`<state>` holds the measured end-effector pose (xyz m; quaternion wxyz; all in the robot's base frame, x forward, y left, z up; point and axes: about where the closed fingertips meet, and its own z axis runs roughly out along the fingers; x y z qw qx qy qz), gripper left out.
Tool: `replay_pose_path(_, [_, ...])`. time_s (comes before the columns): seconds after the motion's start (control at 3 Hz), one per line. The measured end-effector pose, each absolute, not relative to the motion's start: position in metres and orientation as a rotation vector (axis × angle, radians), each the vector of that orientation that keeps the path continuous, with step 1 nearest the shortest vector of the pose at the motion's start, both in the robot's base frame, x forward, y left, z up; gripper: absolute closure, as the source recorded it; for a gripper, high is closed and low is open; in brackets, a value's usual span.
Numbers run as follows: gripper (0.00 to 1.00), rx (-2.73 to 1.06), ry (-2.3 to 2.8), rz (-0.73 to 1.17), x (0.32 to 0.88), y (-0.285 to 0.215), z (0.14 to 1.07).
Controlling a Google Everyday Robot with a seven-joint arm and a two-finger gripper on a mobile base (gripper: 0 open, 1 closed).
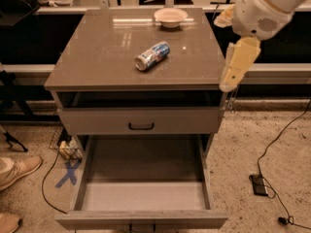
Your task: Place redbull can into middle drawer
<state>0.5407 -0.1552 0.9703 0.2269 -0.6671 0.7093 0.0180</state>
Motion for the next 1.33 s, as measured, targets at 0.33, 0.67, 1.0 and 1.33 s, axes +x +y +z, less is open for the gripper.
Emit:
replay_pose_path(0.33, [0.0, -1.909, 1.855, 0.058, 0.614, -0.1, 0.958])
replay_pose_path(0.67, [0.0, -1.928, 1.874, 0.005, 0.656, -0.073, 0.943])
replay_pose_path(1.0, [0.0, -1.958, 1.917, -0.033, 0.687, -0.04, 0.919])
replay_pose_path(1.33, [0.0, -1.989, 1.996, -0.001, 0.718, -0.019, 0.877])
